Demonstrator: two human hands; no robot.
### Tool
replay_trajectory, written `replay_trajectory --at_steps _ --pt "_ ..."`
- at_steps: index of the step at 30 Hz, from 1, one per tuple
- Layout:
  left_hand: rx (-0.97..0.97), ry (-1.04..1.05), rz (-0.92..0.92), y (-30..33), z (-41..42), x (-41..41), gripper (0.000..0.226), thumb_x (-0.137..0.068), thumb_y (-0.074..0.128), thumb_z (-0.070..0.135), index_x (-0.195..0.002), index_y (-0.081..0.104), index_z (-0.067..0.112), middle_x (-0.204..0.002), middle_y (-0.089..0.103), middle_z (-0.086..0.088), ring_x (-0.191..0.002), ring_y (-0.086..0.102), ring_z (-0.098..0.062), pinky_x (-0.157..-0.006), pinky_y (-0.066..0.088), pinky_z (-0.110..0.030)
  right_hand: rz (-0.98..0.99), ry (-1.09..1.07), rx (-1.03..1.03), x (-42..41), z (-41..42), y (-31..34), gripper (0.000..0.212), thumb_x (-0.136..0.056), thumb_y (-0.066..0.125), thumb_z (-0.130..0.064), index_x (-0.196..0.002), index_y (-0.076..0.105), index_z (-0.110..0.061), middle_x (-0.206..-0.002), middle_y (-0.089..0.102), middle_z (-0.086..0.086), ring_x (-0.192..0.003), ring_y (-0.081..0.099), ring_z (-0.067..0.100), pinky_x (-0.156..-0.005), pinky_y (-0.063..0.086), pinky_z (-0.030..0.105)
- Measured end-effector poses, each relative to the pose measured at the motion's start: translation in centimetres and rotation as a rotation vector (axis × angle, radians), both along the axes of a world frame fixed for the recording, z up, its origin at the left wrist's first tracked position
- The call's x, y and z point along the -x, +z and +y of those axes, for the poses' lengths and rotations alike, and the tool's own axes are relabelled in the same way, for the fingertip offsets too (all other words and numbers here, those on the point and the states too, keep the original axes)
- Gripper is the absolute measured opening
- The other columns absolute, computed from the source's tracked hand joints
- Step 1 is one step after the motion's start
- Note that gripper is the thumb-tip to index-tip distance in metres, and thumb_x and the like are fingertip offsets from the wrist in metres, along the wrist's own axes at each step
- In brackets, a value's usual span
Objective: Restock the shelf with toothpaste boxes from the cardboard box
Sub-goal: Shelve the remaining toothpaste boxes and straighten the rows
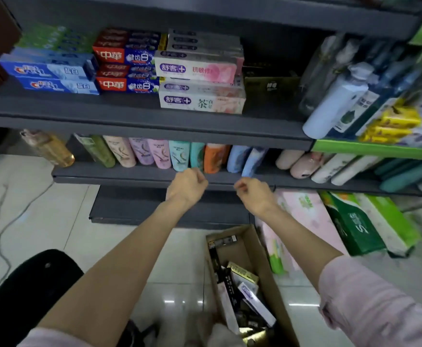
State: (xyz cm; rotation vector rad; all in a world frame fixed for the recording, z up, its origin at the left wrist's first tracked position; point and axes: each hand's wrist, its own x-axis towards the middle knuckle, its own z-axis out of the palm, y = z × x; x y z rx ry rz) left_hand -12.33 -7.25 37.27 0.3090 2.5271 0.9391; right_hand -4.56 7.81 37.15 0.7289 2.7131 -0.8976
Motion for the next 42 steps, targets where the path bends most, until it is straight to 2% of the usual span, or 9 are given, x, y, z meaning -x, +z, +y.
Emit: replay_trajectory --at_steps 5,11,17,25,29,31,34,40,42 --pt "0.122 -0.062 -0.103 -5.1 -0.3 -7.7 0.019 -0.092 0.048 0.024 -0.098 0.063 0.015 -0.101 0.066 -0.01 -0.094 0.062 -0.03 -0.08 0.05 -0.036 -0.137 0.013 0.039 -8.7 -0.5 -5.4 0.021 -0.093 0.049 -0.013 -0.104 0.066 -0.014 -0.109 0.068 0.01 -0.103 0.062 0.028 -0.089 0.051 0.033" --pt "0.205 -0.075 -0.166 -15.2 1.2 -15.6 0.016 -0.094 0.047 0.025 -0.095 0.061 0.017 -0.104 0.065 -0.011 -0.096 0.062 -0.029 -0.077 0.047 -0.032 -0.343 0.001 -0.018 -17.8 0.6 -16.4 0.027 -0.093 0.047 -0.02 -0.114 0.063 -0.015 -0.114 0.066 0.008 -0.109 0.061 0.029 -0.086 0.048 0.033" --pt "0.201 -0.124 -0.292 -33.1 5.6 -23.3 0.03 -0.096 0.047 0.018 -0.113 0.06 -0.002 -0.114 0.064 -0.021 -0.106 0.06 -0.033 -0.087 0.046 -0.033 -0.398 -0.065 0.042 -25.9 3.2 -35.1 0.035 -0.088 0.054 -0.02 -0.12 0.056 -0.005 -0.115 0.063 0.022 -0.106 0.06 0.035 -0.082 0.048 0.036" --pt "0.278 -0.054 -0.357 -57.9 10.5 -26.5 0.053 -0.095 0.052 0.024 -0.134 0.034 -0.008 -0.139 0.039 -0.023 -0.128 0.04 -0.034 -0.1 0.038 -0.034 -0.466 -0.012 0.039 -28.7 6.5 -58.4 0.075 -0.086 0.064 -0.027 -0.146 0.022 -0.01 -0.143 0.034 0.022 -0.131 0.036 0.038 -0.108 0.033 0.037" --pt "0.307 0.039 -0.353 -66.3 12.0 -24.9 0.059 -0.09 0.059 0.028 -0.131 0.04 -0.009 -0.134 0.044 -0.021 -0.117 0.051 -0.033 -0.081 0.044 -0.031 -0.394 0.034 0.081 -26.6 8.1 -66.3 0.084 -0.082 0.07 -0.026 -0.148 0.02 -0.014 -0.143 0.041 0.018 -0.129 0.043 0.033 -0.103 0.037 0.035" --pt "0.356 0.001 -0.343 -69.0 12.7 -24.1 0.054 -0.087 0.061 0.029 -0.128 0.048 -0.005 -0.129 0.049 -0.017 -0.116 0.052 -0.031 -0.083 0.046 -0.031 -0.378 0.039 0.103 -25.9 8.6 -69.0 0.077 -0.078 0.075 -0.026 -0.142 0.034 -0.012 -0.136 0.051 0.014 -0.125 0.048 0.03 -0.098 0.039 0.032" --pt "0.344 -0.062 -0.387 -69.6 13.2 -24.2 0.04 -0.085 0.064 0.03 -0.113 0.058 0.002 -0.117 0.059 -0.013 -0.109 0.059 -0.031 -0.088 0.052 -0.034 -0.338 0.027 0.035 -25.9 8.9 -71.0 0.043 -0.082 0.069 -0.028 -0.117 0.053 -0.011 -0.118 0.062 0.013 -0.109 0.058 0.029 -0.088 0.045 0.032" --pt "0.2 -0.016 -0.287 -68.2 13.8 -24.8 0.057 -0.092 0.045 0.047 -0.12 0.056 -0.002 -0.123 0.056 -0.017 -0.109 0.058 -0.034 -0.086 0.049 -0.035 -0.089 -0.118 -0.006 -26.0 10.3 -69.1 0.036 -0.088 0.059 -0.025 -0.117 0.048 -0.008 -0.105 0.065 0.018 -0.097 0.061 0.038 -0.077 0.046 0.037" --pt "0.083 0.005 -0.303 -66.2 13.9 -24.2 0.051 -0.094 0.041 0.042 -0.105 0.059 -0.004 -0.115 0.059 -0.019 -0.097 0.061 -0.034 -0.084 0.052 -0.035 -0.007 -0.132 0.01 -25.8 10.8 -67.1 0.036 -0.09 0.058 -0.026 -0.12 0.046 -0.009 -0.103 0.067 0.016 -0.096 0.062 0.037 -0.077 0.046 0.037"
